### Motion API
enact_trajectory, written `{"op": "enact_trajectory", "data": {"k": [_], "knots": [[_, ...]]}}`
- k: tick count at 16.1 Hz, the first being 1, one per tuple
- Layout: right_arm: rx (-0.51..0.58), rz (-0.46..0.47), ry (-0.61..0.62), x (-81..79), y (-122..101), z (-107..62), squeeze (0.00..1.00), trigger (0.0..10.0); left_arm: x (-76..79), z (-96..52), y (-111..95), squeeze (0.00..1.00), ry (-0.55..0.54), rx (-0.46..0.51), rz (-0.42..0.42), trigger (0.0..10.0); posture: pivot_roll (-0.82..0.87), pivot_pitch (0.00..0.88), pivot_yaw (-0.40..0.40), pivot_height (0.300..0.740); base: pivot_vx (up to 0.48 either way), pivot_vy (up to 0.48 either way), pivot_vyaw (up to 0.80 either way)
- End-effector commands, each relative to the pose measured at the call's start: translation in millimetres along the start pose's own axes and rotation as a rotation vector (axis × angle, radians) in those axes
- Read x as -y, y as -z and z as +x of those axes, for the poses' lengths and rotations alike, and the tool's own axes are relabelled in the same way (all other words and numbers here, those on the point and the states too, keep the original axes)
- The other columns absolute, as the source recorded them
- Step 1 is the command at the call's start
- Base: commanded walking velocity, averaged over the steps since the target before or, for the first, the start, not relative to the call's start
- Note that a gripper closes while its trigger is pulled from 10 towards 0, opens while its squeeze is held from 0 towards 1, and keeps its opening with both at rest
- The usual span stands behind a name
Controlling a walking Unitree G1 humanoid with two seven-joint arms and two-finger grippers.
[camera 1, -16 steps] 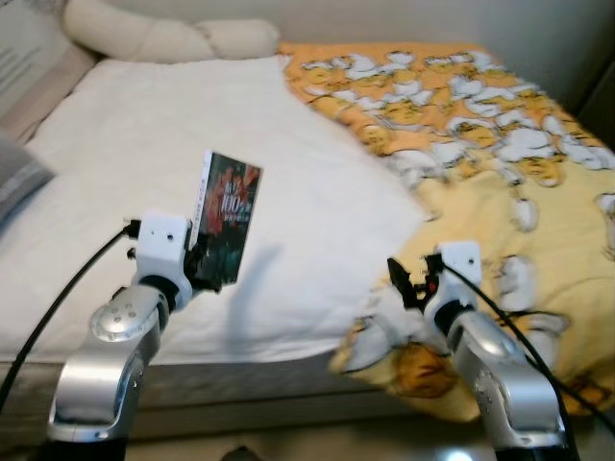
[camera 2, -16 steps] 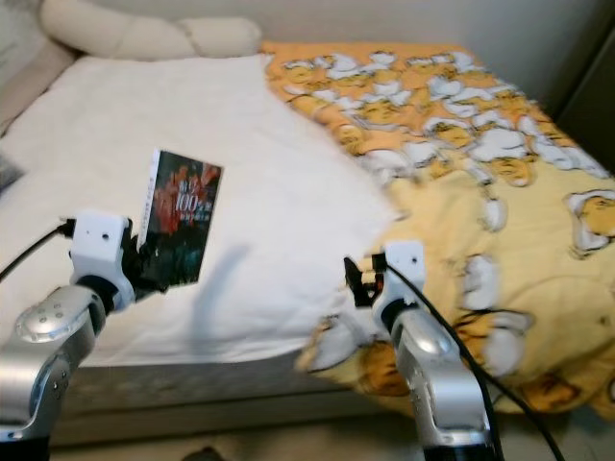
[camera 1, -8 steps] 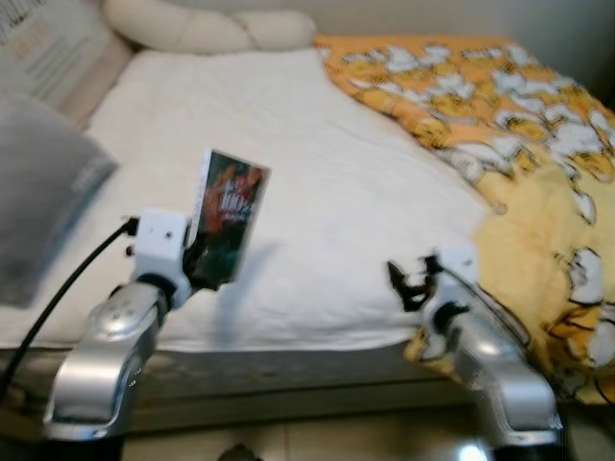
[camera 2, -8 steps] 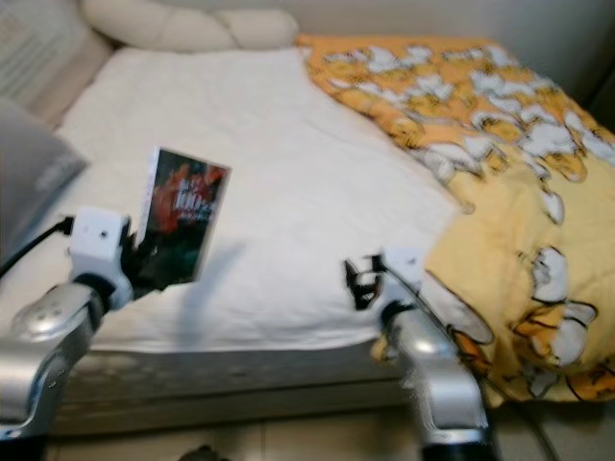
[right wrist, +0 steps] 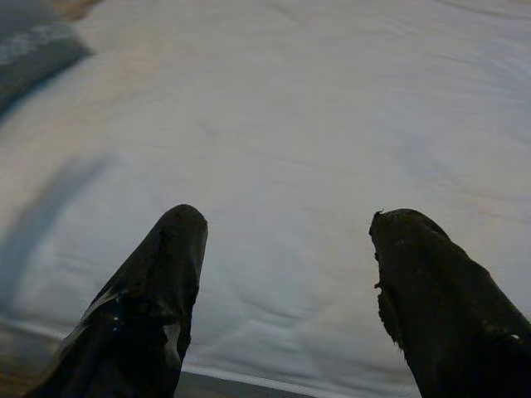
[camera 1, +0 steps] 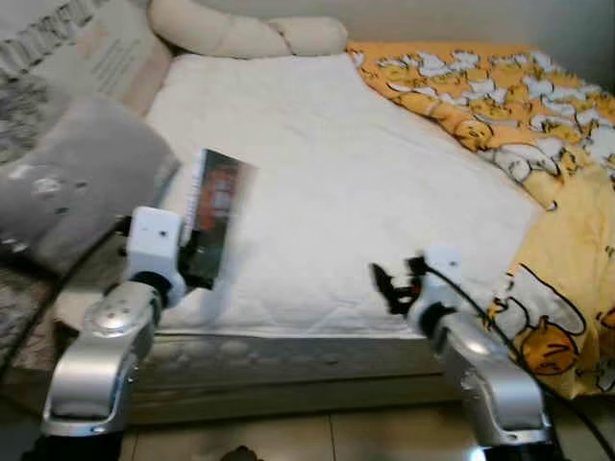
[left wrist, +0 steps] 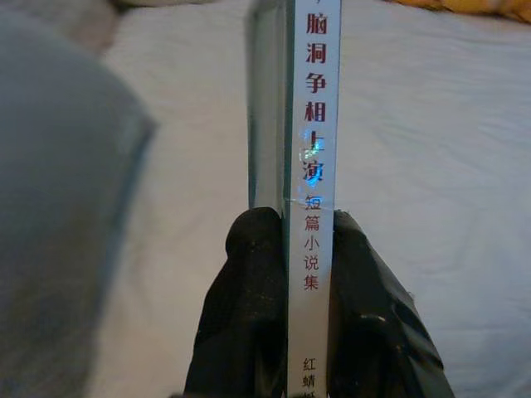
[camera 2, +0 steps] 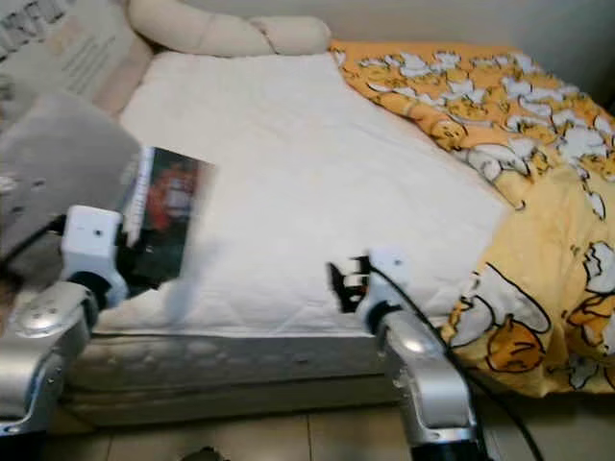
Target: Clean up the room
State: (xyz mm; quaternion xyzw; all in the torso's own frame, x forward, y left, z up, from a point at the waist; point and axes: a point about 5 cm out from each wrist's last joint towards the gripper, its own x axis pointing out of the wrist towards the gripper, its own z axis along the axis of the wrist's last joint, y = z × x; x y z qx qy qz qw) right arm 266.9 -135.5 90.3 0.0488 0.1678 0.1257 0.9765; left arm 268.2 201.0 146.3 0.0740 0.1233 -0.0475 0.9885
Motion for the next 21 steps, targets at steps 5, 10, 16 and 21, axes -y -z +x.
{"op": "enact_trajectory", "data": {"k": [5,10,16,21], "knots": [[0.014,-0.001,0.021,8.4,-5.5,-1.6,0.0,10.0,0.6,0.9,-10.3,0.0,0.0,0.064,0.0,10.0,0.04,0.0,-0.001,0.74,0.0,0.0,0.0],[0.019,-0.054,-0.03,1.9,-5.3,-1.1,0.0,10.0,-1.8,0.8,-10.6,0.0,-0.006,0.069,0.001,10.0,0.05,0.0,-0.001,0.74,0.274,0.0,0.32],[0.034,-0.07,-0.064,-1.3,-4.9,-2.3,0.0,10.0,-1.7,0.5,-9.7,0.0,0.001,0.064,0.002,10.0,0.05,0.0,-0.002,0.74,0.291,0.0,0.0],[0.028,-0.072,-0.07,-1.2,-1.6,-2.9,0.0,10.0,-2.3,0.2,-8.8,0.0,-0.001,0.062,0.004,10.0,0.05,0.0,-0.002,0.74,0.298,0.0,0.48]]}}
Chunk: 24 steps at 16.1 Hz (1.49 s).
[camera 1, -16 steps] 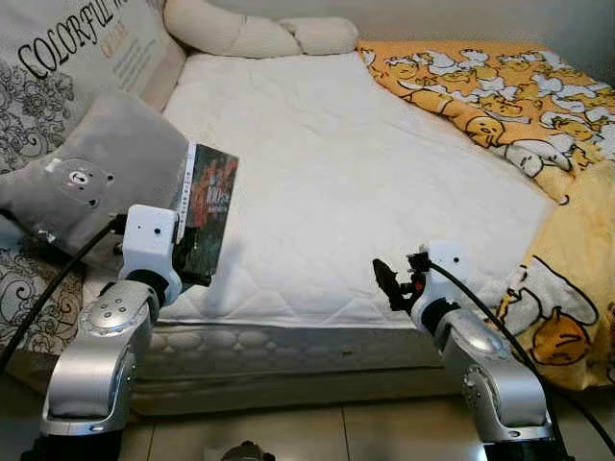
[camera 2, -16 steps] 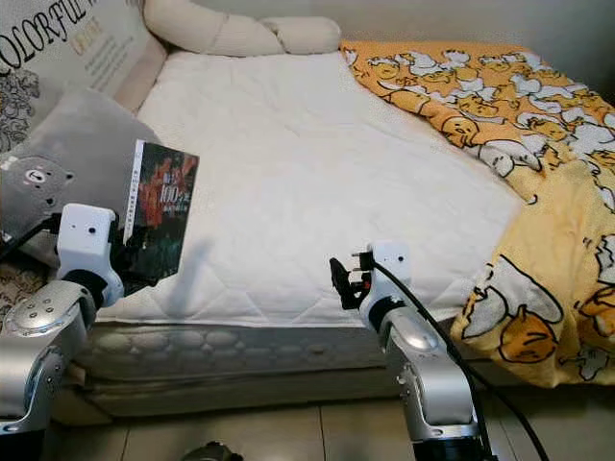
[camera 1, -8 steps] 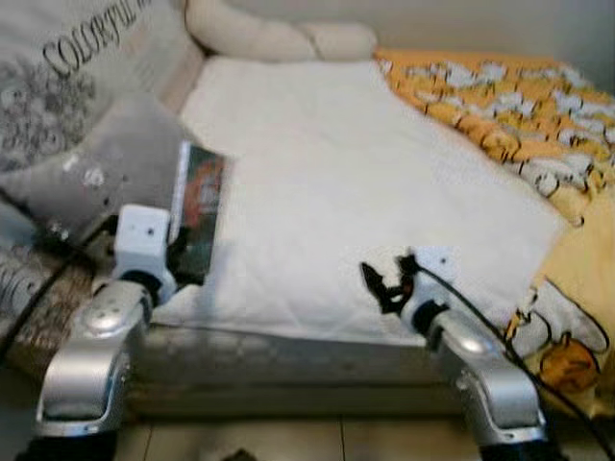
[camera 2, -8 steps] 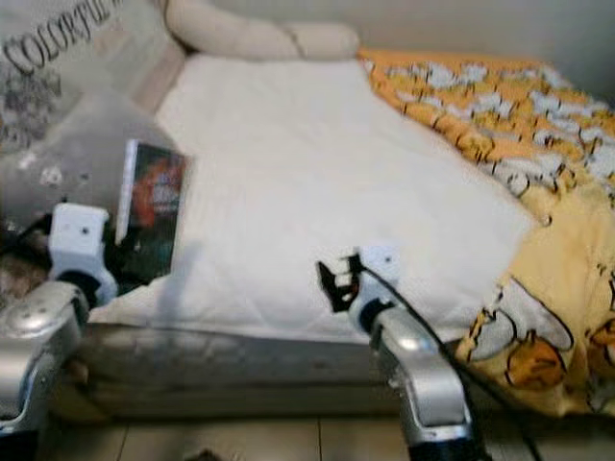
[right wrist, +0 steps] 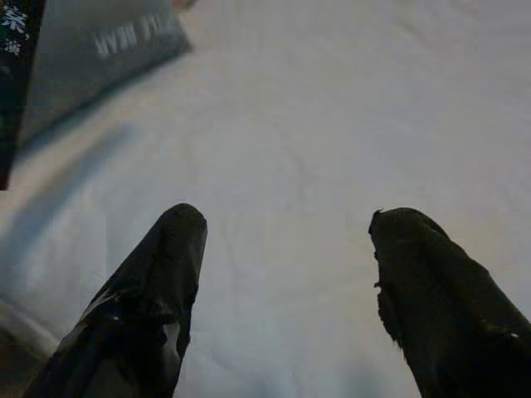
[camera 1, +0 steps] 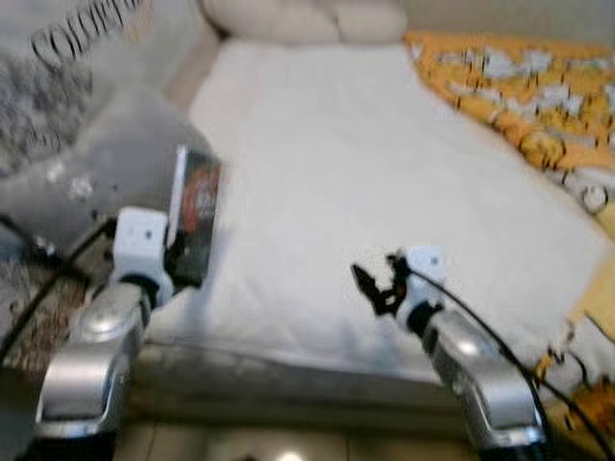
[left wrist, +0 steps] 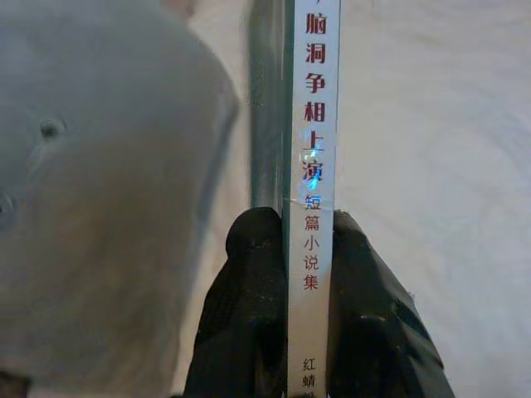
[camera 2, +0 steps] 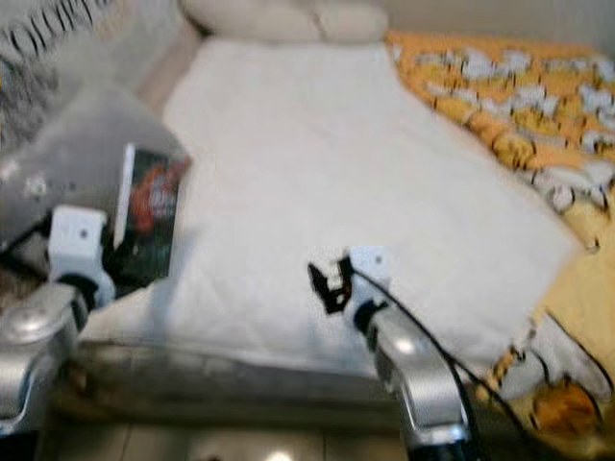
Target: Clean up the room
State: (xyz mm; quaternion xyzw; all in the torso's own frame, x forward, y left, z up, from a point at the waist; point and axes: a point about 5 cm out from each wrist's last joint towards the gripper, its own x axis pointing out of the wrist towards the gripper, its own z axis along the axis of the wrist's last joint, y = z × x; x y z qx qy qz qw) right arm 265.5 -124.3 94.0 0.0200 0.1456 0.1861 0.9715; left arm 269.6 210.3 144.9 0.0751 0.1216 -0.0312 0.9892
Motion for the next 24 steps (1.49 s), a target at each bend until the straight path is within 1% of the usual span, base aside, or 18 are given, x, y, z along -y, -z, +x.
{"op": "enact_trajectory", "data": {"k": [1,12,14,16,17,18,21,22,24], "knots": [[0.002,-0.001,0.036,10.2,1.1,-4.8,0.0,10.0,7.1,-0.9,-11.1,0.0,0.035,0.06,0.007,10.0,0.05,0.0,-0.002,0.74,0.3,0.0,0.0],[0.0,-0.006,0.05,11.8,1.6,-6.3,0.0,10.0,10.2,-3.2,-8.6,0.0,0.063,0.052,0.015,10.0,0.04,0.0,0.013,0.74,0.296,0.0,0.0],[-0.021,0.006,0.043,11.8,3.8,-7.0,0.0,10.0,10.8,-4.5,-7.7,0.0,0.07,0.049,0.015,10.0,0.04,0.0,0.017,0.74,0.285,0.0,0.0],[-0.004,0.035,0.054,14.1,2.6,-8.8,0.0,10.0,12.2,-5.9,-6.1,0.0,0.08,0.044,0.016,10.0,0.04,0.0,0.022,0.74,0.283,0.0,-0.73],[0.0,0.026,0.056,14.6,1.7,-9.2,0.0,10.0,12.4,-6.0,-6.0,0.0,0.081,0.043,0.016,10.0,0.04,0.0,0.022,0.74,0.281,0.0,0.0],[-0.01,0.01,0.057,14.5,2.4,-9.7,0.0,10.0,12.5,-5.6,-6.2,0.0,0.082,0.043,0.015,10.0,0.04,0.0,0.024,0.74,0.289,0.0,0.0],[-0.015,0.028,0.029,11.6,2.6,-10.8,0.0,10.0,12.7,-3.4,-6.7,0.0,0.087,0.043,0.005,10.0,0.04,0.0,0.038,0.74,0.185,0.0,0.0],[-0.02,0.046,0.017,13.1,2.4,-12.7,0.0,10.0,18.3,2.5,-4.0,0.0,0.14,0.006,0.025,10.0,0.03,0.0,0.044,0.74,0.0,0.0,0.0],[-0.024,0.045,0.013,15.1,1.5,-13.7,0.0,10.0,21.1,6.9,-4.1,0.0,0.174,-0.003,0.018,10.0,0.03,0.0,0.049,0.74,0.0,0.0,0.0]]}}
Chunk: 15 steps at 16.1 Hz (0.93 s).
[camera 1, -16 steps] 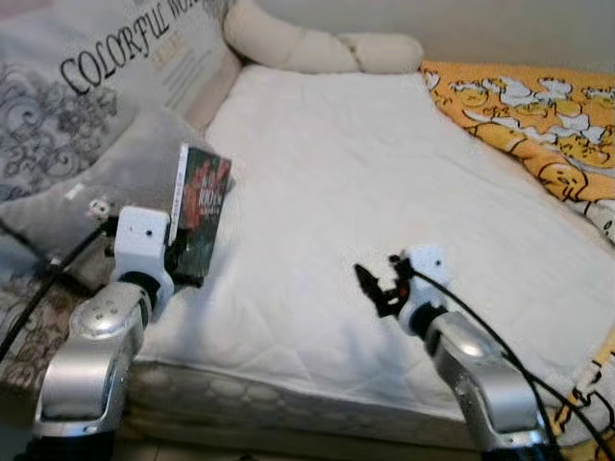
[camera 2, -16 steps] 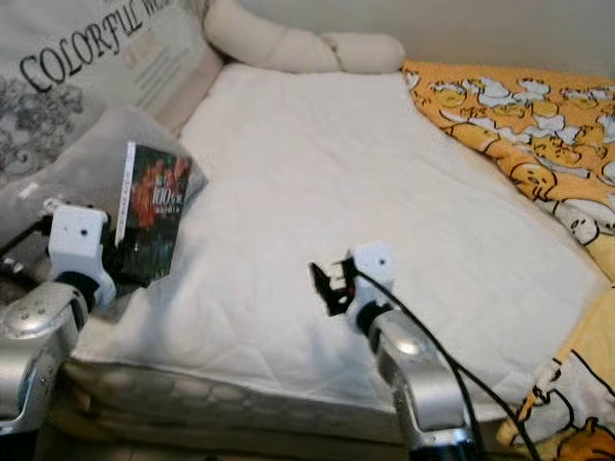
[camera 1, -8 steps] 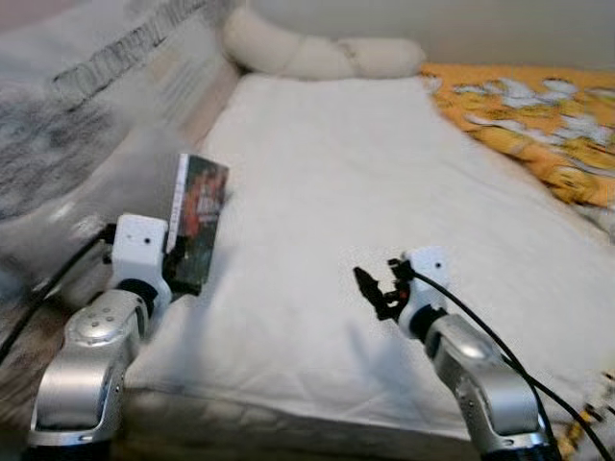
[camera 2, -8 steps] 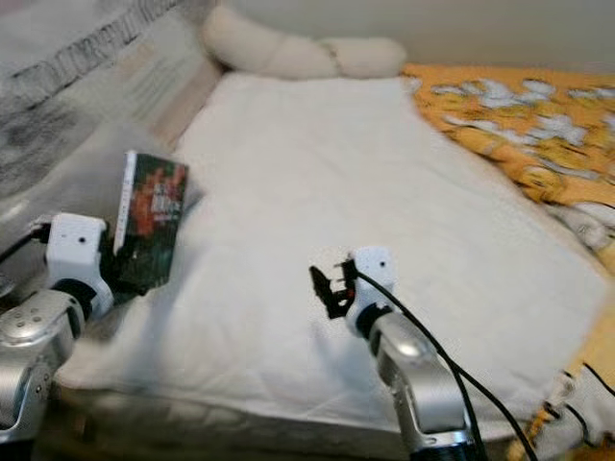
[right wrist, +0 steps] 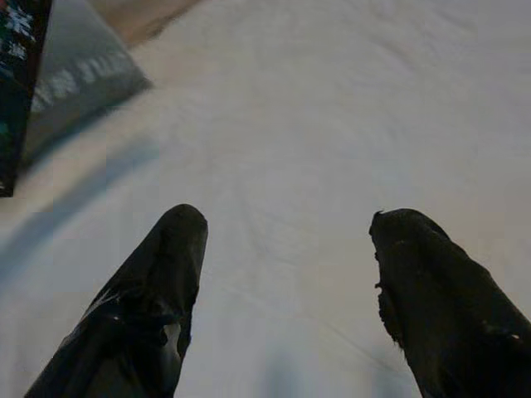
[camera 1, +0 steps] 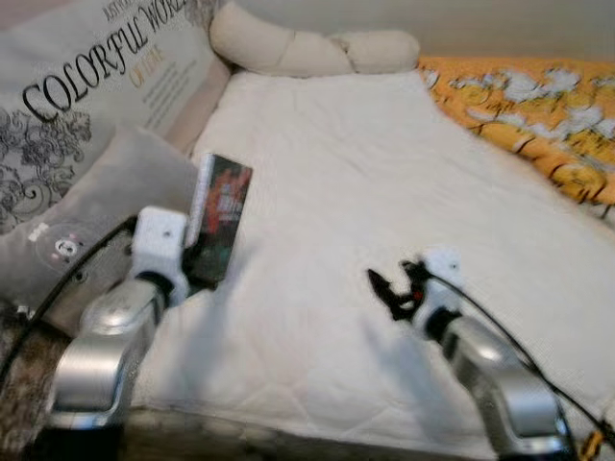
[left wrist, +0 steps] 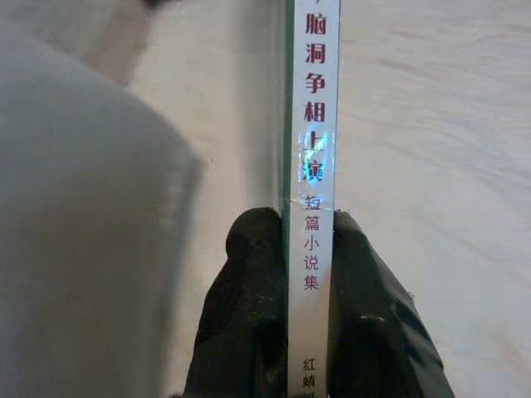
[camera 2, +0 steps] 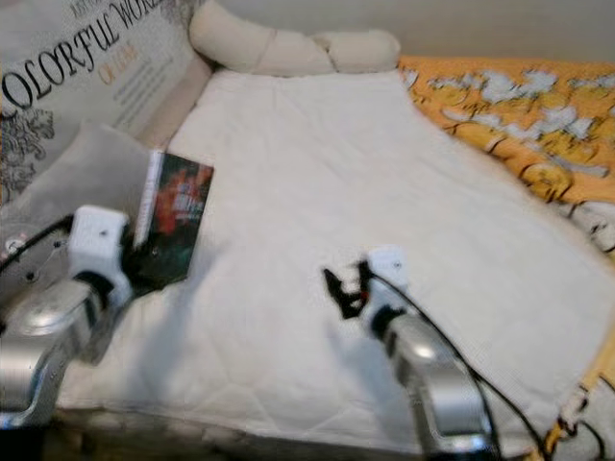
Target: Clean up the room
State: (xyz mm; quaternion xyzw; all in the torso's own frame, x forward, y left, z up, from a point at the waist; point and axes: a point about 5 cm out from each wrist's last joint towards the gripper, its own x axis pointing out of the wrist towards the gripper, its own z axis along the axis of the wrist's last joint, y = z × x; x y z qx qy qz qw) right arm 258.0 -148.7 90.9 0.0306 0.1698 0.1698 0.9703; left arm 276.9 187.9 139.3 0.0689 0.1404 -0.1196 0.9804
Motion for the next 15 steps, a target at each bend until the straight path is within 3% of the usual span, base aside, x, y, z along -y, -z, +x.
{"op": "enact_trajectory", "data": {"k": [1,3,6,8,11,12,15], "knots": [[0.017,-0.009,-0.036,-3.1,-5.9,-0.8,0.0,10.0,-1.5,5.9,-3.6,0.0,0.037,0.002,0.0,10.0,0.02,0.0,0.052,0.74,0.0,0.0,0.0],[0.011,-0.057,-0.081,-2.5,-8.6,-4.2,0.0,10.0,-1.5,17.3,-3.2,0.0,0.106,-0.033,-0.016,10.0,0.01,0.0,0.062,0.74,0.0,0.0,0.0],[0.002,-0.102,-0.182,-0.4,-14.9,-13.3,0.0,10.0,-1.4,40.5,-7.1,0.0,0.226,-0.087,-0.131,10.0,-0.02,0.0,0.075,0.74,0.0,0.0,0.0],[-0.017,-0.136,-0.273,0.5,-20.6,-23.4,0.0,10.0,0.6,59.2,-15.6,0.0,0.331,-0.108,-0.278,10.0,-0.03,0.0,0.084,0.74,0.0,0.0,0.0],[-0.038,-0.15,-0.376,1.2,-32.1,-41.0,0.0,10.0,6.0,82.1,-22.4,0.0,0.403,-0.124,-0.478,10.0,-0.08,0.0,0.093,0.74,0.0,0.0,0.0],[-0.046,-0.155,-0.391,1.4,-33.8,-44.2,0.0,10.0,7.1,85.6,-21.6,0.0,0.412,-0.135,-0.5,10.0,-0.08,0.0,0.093,0.74,0.0,0.0,0.0],[-0.093,-0.16,-0.409,1.9,-40.2,-67.6,0.0,10.0,16.1,96.7,-4.8,0.0,0.435,-0.206,-0.715,10.0,-0.16,0.053,0.105,0.74,0.0,0.0,0.0]]}}
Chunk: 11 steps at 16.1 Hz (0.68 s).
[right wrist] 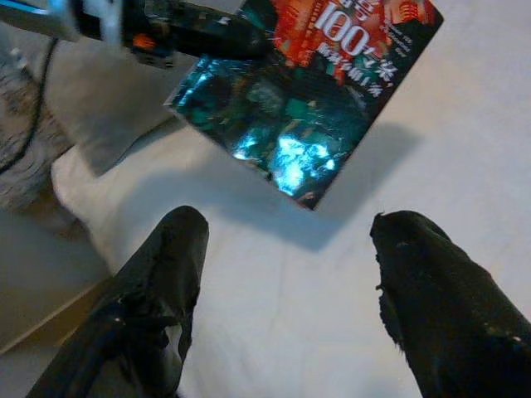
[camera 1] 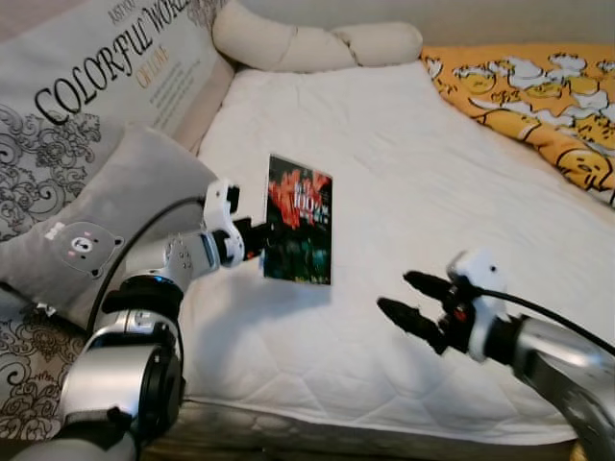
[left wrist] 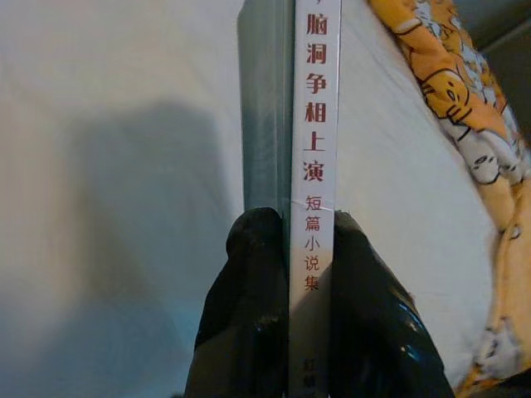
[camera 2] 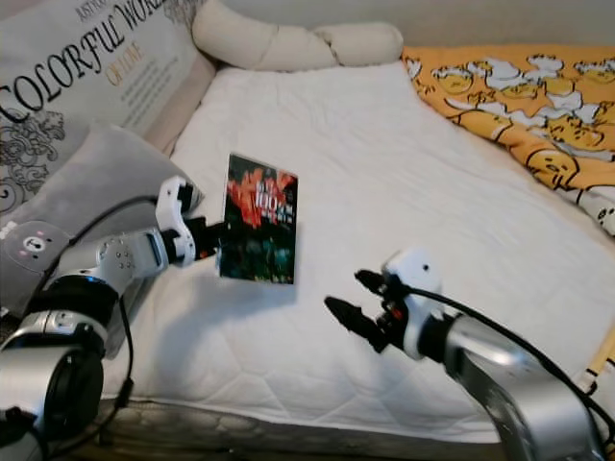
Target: Clean up the room
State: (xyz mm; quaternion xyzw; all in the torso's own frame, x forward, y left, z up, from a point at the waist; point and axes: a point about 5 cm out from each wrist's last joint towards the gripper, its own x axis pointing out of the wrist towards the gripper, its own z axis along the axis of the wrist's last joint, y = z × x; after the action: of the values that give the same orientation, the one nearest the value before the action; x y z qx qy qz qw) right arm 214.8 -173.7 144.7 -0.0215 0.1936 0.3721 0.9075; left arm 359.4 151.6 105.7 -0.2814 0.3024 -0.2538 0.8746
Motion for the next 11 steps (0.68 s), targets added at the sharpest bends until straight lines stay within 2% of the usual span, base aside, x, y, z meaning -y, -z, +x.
{"op": "enact_trajectory", "data": {"k": [1,3,4,6,8,10,11], "knots": [[-0.003,-0.004,-0.013,-4.5,-4.3,-7.1,0.0,10.0,3.8,1.7,-6.6,0.0,0.03,0.037,-0.019,10.0,-0.18,0.077,0.117,0.74,0.0,0.0,0.0],[-0.055,-0.006,-0.031,-16.9,-1.0,-23.0,0.0,10.0,-9.8,5.0,8.9,0.0,-0.069,-0.002,-0.004,10.0,-0.23,0.132,0.133,0.74,0.0,0.0,0.0],[-0.062,-0.003,-0.032,-18.4,-0.4,-24.7,0.0,10.0,-12.5,4.7,11.4,0.0,-0.09,-0.012,0.007,10.0,-0.23,0.138,0.136,0.74,0.0,0.0,0.0],[-0.104,-0.003,-0.03,-25.6,1.9,-32.2,0.0,10.0,-22.5,3.2,22.9,0.0,-0.155,-0.078,0.1,10.0,-0.27,0.171,0.169,0.74,0.0,0.0,0.0],[-0.126,-0.008,-0.034,-29.9,4.1,-35.5,0.0,10.0,-27.8,1.7,26.8,0.0,-0.197,-0.119,0.175,10.0,-0.27,0.185,0.188,0.74,0.0,0.0,0.0],[-0.151,-0.011,-0.025,-33.0,7.9,-39.0,0.0,10.0,-30.2,-0.2,21.1,0.0,-0.23,-0.104,0.211,10.0,-0.27,0.189,0.205,0.74,0.0,0.0,0.0],[-0.153,-0.008,-0.028,-35.1,8.5,-38.8,0.0,10.0,-33.3,-3.0,17.3,0.27,-0.265,-0.093,0.217,10.0,-0.27,0.191,0.212,0.74,0.0,0.0,0.0]]}}
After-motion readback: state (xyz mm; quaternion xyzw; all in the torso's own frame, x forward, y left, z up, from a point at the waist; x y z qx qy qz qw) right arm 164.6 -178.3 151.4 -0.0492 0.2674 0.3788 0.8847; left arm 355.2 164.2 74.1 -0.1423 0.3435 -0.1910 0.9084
